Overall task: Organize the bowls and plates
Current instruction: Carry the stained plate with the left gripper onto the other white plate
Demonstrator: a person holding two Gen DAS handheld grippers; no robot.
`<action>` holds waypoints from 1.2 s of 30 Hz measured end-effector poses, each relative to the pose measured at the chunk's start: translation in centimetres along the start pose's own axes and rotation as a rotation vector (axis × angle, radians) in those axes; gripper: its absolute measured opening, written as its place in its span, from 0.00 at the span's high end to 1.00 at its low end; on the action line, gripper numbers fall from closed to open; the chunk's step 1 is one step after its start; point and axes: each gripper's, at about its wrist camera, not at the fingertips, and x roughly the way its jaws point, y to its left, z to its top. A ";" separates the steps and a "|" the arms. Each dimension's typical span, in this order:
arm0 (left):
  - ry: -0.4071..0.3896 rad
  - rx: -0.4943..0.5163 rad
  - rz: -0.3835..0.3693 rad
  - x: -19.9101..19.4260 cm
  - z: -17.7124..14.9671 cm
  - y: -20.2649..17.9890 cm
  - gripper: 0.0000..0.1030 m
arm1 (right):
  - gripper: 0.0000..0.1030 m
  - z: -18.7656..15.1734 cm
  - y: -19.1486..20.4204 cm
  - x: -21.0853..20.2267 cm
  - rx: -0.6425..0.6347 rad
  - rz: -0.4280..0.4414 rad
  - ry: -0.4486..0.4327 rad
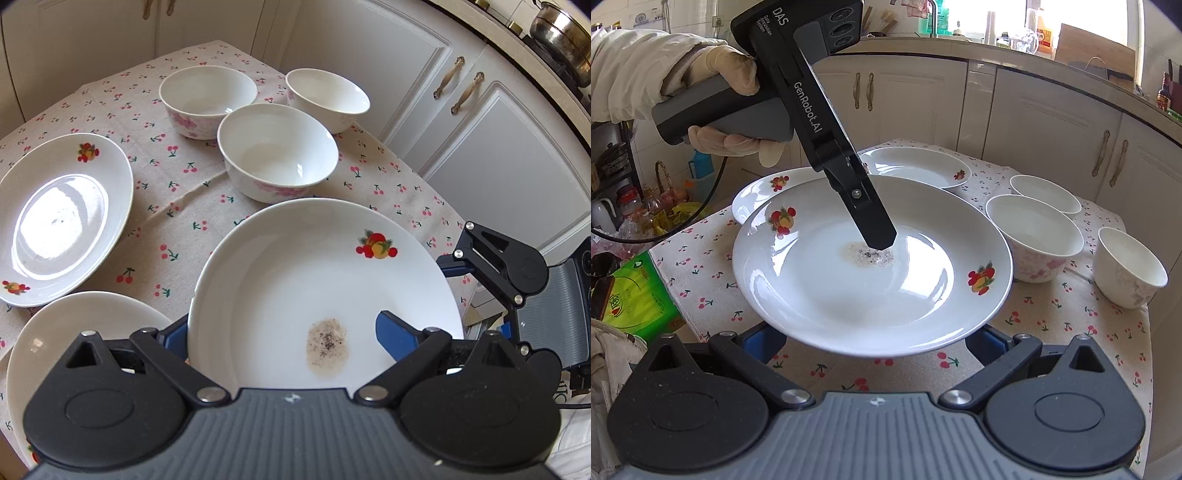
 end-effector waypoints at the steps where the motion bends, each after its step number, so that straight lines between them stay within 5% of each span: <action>1: -0.005 -0.004 0.002 -0.3 -0.2 0.3 0.06 | 0.00 0.3 0.1 0.2 -0.005 0.003 0.001; 17: -0.066 -0.120 0.039 -4.4 -4.9 6.7 0.06 | 0.00 5.5 3.2 5.1 -0.075 0.089 0.014; 36: -0.063 -0.195 0.025 -3.6 -7.5 11.3 0.06 | 0.00 7.6 5.0 9.1 -0.104 0.117 0.078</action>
